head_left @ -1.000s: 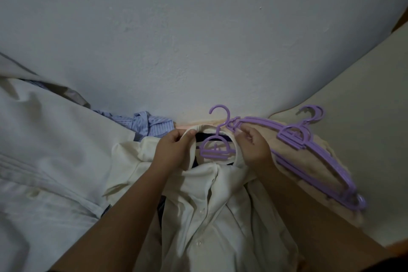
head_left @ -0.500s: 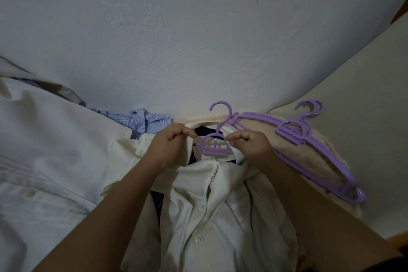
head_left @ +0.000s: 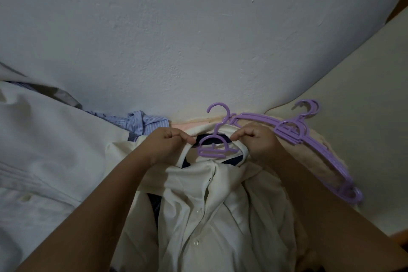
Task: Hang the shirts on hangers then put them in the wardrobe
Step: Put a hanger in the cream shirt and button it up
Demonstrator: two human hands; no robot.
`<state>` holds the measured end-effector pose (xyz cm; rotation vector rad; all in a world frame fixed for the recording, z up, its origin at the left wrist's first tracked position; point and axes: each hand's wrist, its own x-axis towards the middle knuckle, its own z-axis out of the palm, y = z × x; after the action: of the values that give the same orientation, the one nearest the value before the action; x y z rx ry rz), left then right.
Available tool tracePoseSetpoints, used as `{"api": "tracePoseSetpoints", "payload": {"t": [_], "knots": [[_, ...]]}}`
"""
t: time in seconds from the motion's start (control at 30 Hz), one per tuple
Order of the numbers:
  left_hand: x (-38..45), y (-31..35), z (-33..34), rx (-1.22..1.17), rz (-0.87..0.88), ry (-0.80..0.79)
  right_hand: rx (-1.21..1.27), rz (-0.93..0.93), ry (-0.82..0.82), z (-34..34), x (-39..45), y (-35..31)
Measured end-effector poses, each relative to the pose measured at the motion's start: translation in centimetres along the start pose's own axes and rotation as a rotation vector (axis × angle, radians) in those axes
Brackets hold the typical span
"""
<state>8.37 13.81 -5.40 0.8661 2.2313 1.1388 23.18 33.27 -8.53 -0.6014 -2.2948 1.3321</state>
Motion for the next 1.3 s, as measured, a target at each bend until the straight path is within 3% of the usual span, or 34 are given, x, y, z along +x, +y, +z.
{"api": "tracePoseSetpoints", "payload": {"t": [0.17, 0.43, 0.53, 0.7, 0.9, 0.97, 1.1, 1.2, 1.3], "knots": [[0.6, -0.1, -0.1, 0.030, -0.046, -0.038, 0.060, 0.143, -0.195, -0.1, 0.6, 0.1], [1.5, -1.1, -0.5, -0.663, -0.298, -0.173, 0.315, 0.239, -0.256, -1.5, 1.9, 1.4], [2.2, -1.7, -0.9, -0.770, -0.350, -0.211, 0.441, 0.285, -0.247, -1.4, 2.6, 1.9], [2.8, -1.8, -0.8, -0.783, -0.382, -0.168, 0.605, 0.480, -0.342, -0.6, 3.6, 2.6], [3.3, -2.1, 0.3, -0.476, -0.256, -0.102, 0.534, 0.397, -0.477, -0.1, 4.0, 3.8], [3.4, -2.0, 0.7, -0.373, -0.215, -0.048, 0.493, 0.366, -0.413, 0.3, 3.9, 4.0], [3.4, -2.4, 1.5, -0.240, -0.115, 0.140, 0.308, 0.239, -0.062, 0.8, 3.2, 3.5], [3.2, -2.7, 2.1, -0.398, -0.103, 0.271, 0.297, 0.267, -0.003, 1.7, 2.8, 4.0], [2.9, -2.8, 2.9, -0.329, -0.055, 0.315, 0.275, 0.326, 0.023, 2.2, 2.7, 4.3]]}}
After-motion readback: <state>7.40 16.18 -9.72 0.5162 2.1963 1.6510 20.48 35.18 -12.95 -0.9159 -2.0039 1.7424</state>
